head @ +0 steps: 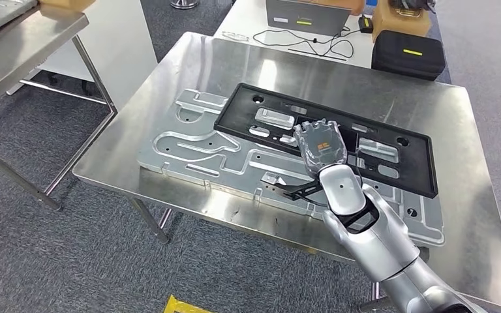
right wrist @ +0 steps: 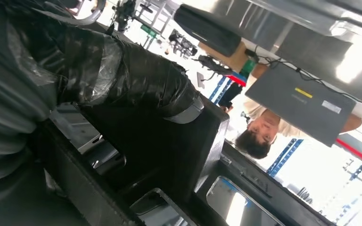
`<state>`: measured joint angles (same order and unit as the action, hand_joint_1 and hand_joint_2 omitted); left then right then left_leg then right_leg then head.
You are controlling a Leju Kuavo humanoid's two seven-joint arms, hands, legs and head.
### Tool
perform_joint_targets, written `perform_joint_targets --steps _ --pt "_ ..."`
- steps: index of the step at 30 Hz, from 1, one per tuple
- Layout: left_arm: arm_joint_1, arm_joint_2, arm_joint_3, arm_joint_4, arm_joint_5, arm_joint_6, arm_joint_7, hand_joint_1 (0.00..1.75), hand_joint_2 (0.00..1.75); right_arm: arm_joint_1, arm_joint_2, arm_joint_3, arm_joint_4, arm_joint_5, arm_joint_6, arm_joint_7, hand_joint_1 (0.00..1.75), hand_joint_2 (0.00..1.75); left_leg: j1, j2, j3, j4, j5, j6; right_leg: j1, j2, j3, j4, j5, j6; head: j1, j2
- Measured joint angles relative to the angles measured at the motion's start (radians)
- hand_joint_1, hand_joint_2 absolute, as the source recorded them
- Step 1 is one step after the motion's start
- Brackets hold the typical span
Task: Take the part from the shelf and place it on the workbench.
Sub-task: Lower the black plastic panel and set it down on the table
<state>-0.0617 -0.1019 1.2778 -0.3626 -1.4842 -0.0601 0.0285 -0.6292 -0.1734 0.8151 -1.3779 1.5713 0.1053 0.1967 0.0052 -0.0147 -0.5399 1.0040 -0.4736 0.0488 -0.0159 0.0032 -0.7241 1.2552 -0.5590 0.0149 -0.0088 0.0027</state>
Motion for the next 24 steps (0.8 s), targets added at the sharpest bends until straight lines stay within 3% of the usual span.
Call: perform_joint_targets --steps 2,4,5,8,10,12,13,14,15,16,17,18,20,22,24 --pt "0.001 -0.001 0.0 0.002 0.0 0.001 0.001 0.0 1.75 0.003 0.003 0.0 0.0 0.0 0.0 -0.001 1.75 1.75 -0.006 -0.001 0.028 -0.001 -0.022 -0.002 0.014 0.0 0.026 -0.126 0.102 -0.027 -0.001 0.0" --pt "-0.001 -0.004 0.0 0.007 0.0 0.002 0.001 0.0 1.75 0.004 0.005 0.0 0.001 0.0 0.0 -0.001 1.75 1.75 -0.007 -0.003 0.044 -0.006 -0.039 -0.01 0.029 0.002 0.05 -0.212 0.165 -0.048 0.0 0.0" --pt "-0.003 -0.004 0.0 0.009 0.001 0.002 0.001 0.0 1.75 0.005 0.007 0.0 0.001 0.0 0.0 -0.002 1.75 1.75 -0.007 -0.003 0.05 -0.006 -0.041 -0.015 0.034 0.005 0.057 -0.23 0.17 -0.053 0.0 0.0" --pt "-0.007 0.0 0.0 0.011 0.001 0.003 0.002 0.0 1.75 0.006 0.017 0.0 0.0 0.0 -0.001 -0.004 1.75 1.75 -0.008 0.001 0.061 0.016 -0.039 -0.029 0.026 0.007 0.099 -0.26 0.163 -0.062 0.001 0.0" --pt "-0.007 0.002 0.0 0.013 0.001 0.003 0.002 0.0 1.75 0.005 0.022 0.0 0.0 0.0 -0.001 -0.005 1.75 1.75 -0.004 0.003 0.019 0.099 -0.066 -0.039 0.019 0.004 0.126 -0.269 0.157 -0.068 -0.001 0.0" --pt "-0.007 0.003 0.0 0.014 0.004 0.002 0.003 0.0 1.75 0.008 0.025 0.0 0.0 0.0 -0.001 -0.011 1.75 1.75 0.004 0.004 -0.06 0.21 -0.119 -0.052 0.016 0.004 0.14 -0.27 0.145 -0.069 -0.003 0.0" --pt "-0.007 0.004 0.001 0.014 0.006 0.002 0.003 0.0 1.75 0.011 0.027 0.0 0.0 0.0 -0.001 -0.014 1.31 1.31 0.008 0.005 -0.093 0.244 -0.138 -0.058 0.015 0.005 0.146 -0.269 0.138 -0.066 -0.003 0.0" --pt "-0.007 0.005 0.001 0.015 0.01 0.001 0.004 0.0 1.75 0.016 0.027 0.0 0.0 0.0 0.0 -0.017 0.87 0.87 0.012 0.006 -0.112 0.248 -0.136 -0.064 0.012 0.005 0.153 -0.267 0.13 -0.063 -0.003 0.0" --pt "-0.007 0.006 0.001 0.015 0.014 -0.001 0.007 0.0 1.75 0.019 0.028 0.0 0.0 0.0 0.0 -0.019 0.44 0.44 0.015 0.007 -0.115 0.219 -0.106 -0.068 0.008 0.006 0.162 -0.264 0.121 -0.057 -0.003 0.0" --pt "-0.005 0.008 0.001 0.015 0.016 -0.004 0.011 0.0 1.75 0.021 0.028 0.0 0.0 0.0 0.0 -0.022 0.0 0.0 0.02 0.007 -0.105 0.162 -0.055 -0.073 0.004 0.007 0.17 -0.26 0.111 -0.051 -0.003 0.0" --pt "-0.003 0.009 0.001 0.015 0.017 -0.007 0.016 0.0 1.75 0.022 0.029 0.0 0.0 0.0 0.0 -0.025 0.0 0.0 0.023 0.007 -0.09 0.101 -0.005 -0.077 0.001 0.007 0.177 -0.255 0.1 -0.044 -0.003 0.0" --pt "-0.001 0.009 0.001 0.016 0.016 -0.01 0.022 0.0 1.75 0.021 0.03 0.0 0.0 0.0 0.001 -0.028 0.0 0.0 0.024 0.007 -0.079 0.05 0.024 -0.078 0.0 0.008 0.181 -0.248 0.091 -0.037 -0.003 0.0" --pt "0.0 0.01 0.001 0.019 0.015 -0.013 0.027 0.0 0.87 0.022 0.034 0.0 -0.001 0.0 0.002 -0.033 0.0 0.0 0.021 0.007 -0.074 0.015 0.043 -0.066 0.002 0.01 0.179 -0.24 0.079 -0.025 -0.004 0.0" --pt "0.0 0.009 0.001 0.019 0.017 -0.012 0.031 0.0 0.0 0.024 0.036 0.0 -0.002 0.0 0.005 -0.035 0.0 0.0 0.02 0.007 -0.076 0.015 0.054 -0.055 0.005 0.01 0.178 -0.236 0.075 -0.028 -0.004 0.0" --pt "-0.001 0.009 0.001 0.019 0.023 -0.011 0.036 0.0 0.0 0.026 0.036 0.0 -0.007 0.0 0.01 -0.038 0.0 0.0 0.02 0.005 -0.075 0.012 0.059 -0.054 0.004 0.01 0.18 -0.236 0.076 -0.039 -0.003 0.0"
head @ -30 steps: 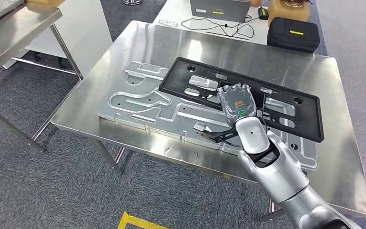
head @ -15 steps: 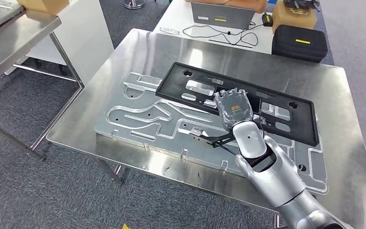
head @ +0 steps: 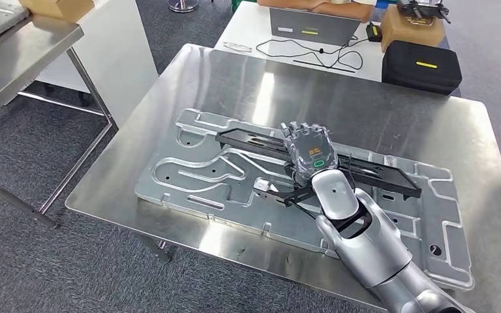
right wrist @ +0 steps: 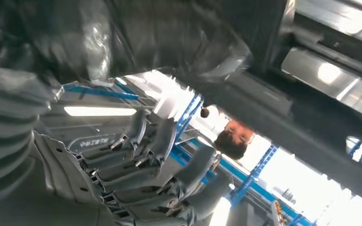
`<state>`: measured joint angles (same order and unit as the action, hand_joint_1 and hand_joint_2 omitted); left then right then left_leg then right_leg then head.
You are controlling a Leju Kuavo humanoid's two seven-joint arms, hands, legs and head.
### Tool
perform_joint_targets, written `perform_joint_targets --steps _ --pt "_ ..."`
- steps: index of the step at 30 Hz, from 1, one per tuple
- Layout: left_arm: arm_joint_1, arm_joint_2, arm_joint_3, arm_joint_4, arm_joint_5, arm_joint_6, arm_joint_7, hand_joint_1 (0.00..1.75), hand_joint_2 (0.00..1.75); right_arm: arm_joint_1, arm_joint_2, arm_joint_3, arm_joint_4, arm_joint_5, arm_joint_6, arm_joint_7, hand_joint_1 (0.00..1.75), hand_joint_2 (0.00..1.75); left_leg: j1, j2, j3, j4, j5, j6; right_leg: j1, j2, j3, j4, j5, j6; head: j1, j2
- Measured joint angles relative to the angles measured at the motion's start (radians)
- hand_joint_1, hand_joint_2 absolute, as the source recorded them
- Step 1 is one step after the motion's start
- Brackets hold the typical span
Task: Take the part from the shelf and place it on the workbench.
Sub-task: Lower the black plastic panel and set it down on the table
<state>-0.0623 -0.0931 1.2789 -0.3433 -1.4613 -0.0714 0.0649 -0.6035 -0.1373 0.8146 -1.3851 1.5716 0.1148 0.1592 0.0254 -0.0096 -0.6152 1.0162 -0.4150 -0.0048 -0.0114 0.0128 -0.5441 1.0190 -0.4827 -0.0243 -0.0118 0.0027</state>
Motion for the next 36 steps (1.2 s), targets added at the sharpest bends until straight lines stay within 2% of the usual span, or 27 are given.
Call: perform_joint_targets --steps 4,8,10,13,14,20,26,28,30,32,33,34,35,36 --pt "-0.003 0.0 0.0 0.0 0.007 0.0 0.013 0.0 0.0 -0.001 0.0 -0.001 -0.012 0.0 0.01 -0.009 0.0 0.0 -0.004 -0.002 0.003 -0.001 -0.007 0.01 -0.001 -0.001 0.009 -0.014 -0.002 -0.006 0.0 0.0" --pt "-0.006 0.0 0.0 0.0 0.007 0.0 0.018 0.0 0.0 -0.001 0.0 -0.002 -0.021 0.0 0.011 -0.015 0.0 0.0 -0.007 -0.001 0.004 0.0 -0.01 0.016 -0.003 -0.001 0.01 -0.019 -0.003 -0.003 0.0 0.0" --pt "-0.007 0.0 0.0 0.0 0.007 -0.001 0.019 0.0 0.0 -0.001 0.0 -0.002 -0.023 0.0 0.011 -0.015 0.0 0.0 -0.008 -0.001 0.004 0.0 -0.01 0.017 -0.004 -0.001 0.01 -0.019 -0.002 0.006 0.0 0.0" --pt "-0.008 0.0 0.0 0.0 0.008 -0.001 0.019 0.0 0.0 -0.001 0.0 -0.002 -0.024 0.0 0.011 -0.016 0.0 0.0 -0.009 -0.001 0.004 0.002 -0.01 0.018 -0.006 -0.002 0.011 -0.021 -0.001 0.033 0.0 0.0" --pt "-0.008 0.0 0.001 0.0 0.009 -0.001 0.019 0.0 0.0 -0.001 0.0 -0.002 -0.024 0.0 0.011 -0.016 0.0 0.0 -0.009 -0.001 0.004 0.002 -0.009 0.018 -0.007 -0.002 0.011 -0.021 -0.002 0.037 0.0 0.0" --pt "-0.008 0.0 0.001 0.0 0.015 -0.001 0.025 0.0 0.0 0.001 0.002 -0.008 -0.039 0.0 0.004 -0.007 0.0 0.0 -0.013 -0.001 0.005 0.003 -0.009 0.019 -0.007 -0.002 0.011 -0.02 -0.001 0.043 0.0 0.0" --pt "-0.007 -0.001 0.0 -0.001 -0.006 0.007 0.036 0.0 0.0 0.005 0.003 -0.014 -0.099 0.0 -0.008 0.085 0.0 0.0 -0.016 -0.001 0.004 0.005 -0.014 0.025 -0.011 -0.001 0.011 -0.021 -0.004 0.048 0.0 0.0" --pt "-0.007 -0.005 -0.001 -0.004 -0.022 0.026 0.048 0.0 0.0 0.006 -0.003 -0.014 -0.126 0.0 -0.006 0.115 0.0 0.0 -0.013 0.002 0.008 -0.002 -0.009 0.032 -0.012 -0.001 0.012 -0.017 -0.008 0.052 0.0 0.0" --pt "-0.007 -0.012 -0.002 -0.011 -0.027 0.044 0.056 0.0 0.0 0.007 -0.018 -0.015 -0.155 0.0 -0.001 0.14 0.0 0.0 -0.007 0.006 0.014 -0.013 -0.002 0.041 -0.012 -0.004 -0.007 0.034 -0.048 0.055 0.0 0.0" --pt "-0.007 -0.019 -0.002 -0.018 -0.028 0.054 0.061 0.0 0.0 0.012 -0.035 -0.018 -0.178 0.0 0.002 0.154 0.0 0.0 -0.006 0.009 0.015 -0.016 0.0 0.044 -0.013 -0.007 -0.063 0.158 -0.12 0.057 0.0 0.0" --pt "-0.007 -0.02 -0.002 -0.02 -0.028 0.056 0.062 0.0 0.0 0.016 -0.041 -0.021 -0.186 0.0 0.003 0.157 0.0 0.0 -0.006 0.009 0.014 -0.015 0.0 0.044 -0.013 -0.007 -0.093 0.222 -0.145 0.059 0.0 0.0" --pt "-0.007 -0.021 -0.002 -0.022 -0.028 0.058 0.063 0.0 0.0 0.021 -0.047 -0.023 -0.191 0.0 0.004 0.159 0.0 0.0 -0.006 0.009 0.012 -0.013 0.0 0.044 -0.015 -0.007 -0.113 0.263 -0.152 0.06 0.0 0.0" --pt "-0.007 -0.023 -0.002 -0.024 -0.028 0.059 0.063 0.0 0.0 0.025 -0.052 -0.025 -0.196 0.0 0.005 0.16 0.0 0.0 -0.005 0.009 0.011 -0.011 0.0 0.043 -0.017 -0.007 -0.115 0.266 -0.137 0.061 0.0 0.0" --pt "-0.007 -0.024 -0.002 -0.026 -0.028 0.059 0.063 0.0 0.0 0.027 -0.056 -0.027 -0.201 0.0 0.006 0.162 0.0 0.0 -0.005 0.009 0.009 -0.007 -0.001 0.042 -0.019 -0.008 -0.098 0.229 -0.105 0.062 0.0 0.0"
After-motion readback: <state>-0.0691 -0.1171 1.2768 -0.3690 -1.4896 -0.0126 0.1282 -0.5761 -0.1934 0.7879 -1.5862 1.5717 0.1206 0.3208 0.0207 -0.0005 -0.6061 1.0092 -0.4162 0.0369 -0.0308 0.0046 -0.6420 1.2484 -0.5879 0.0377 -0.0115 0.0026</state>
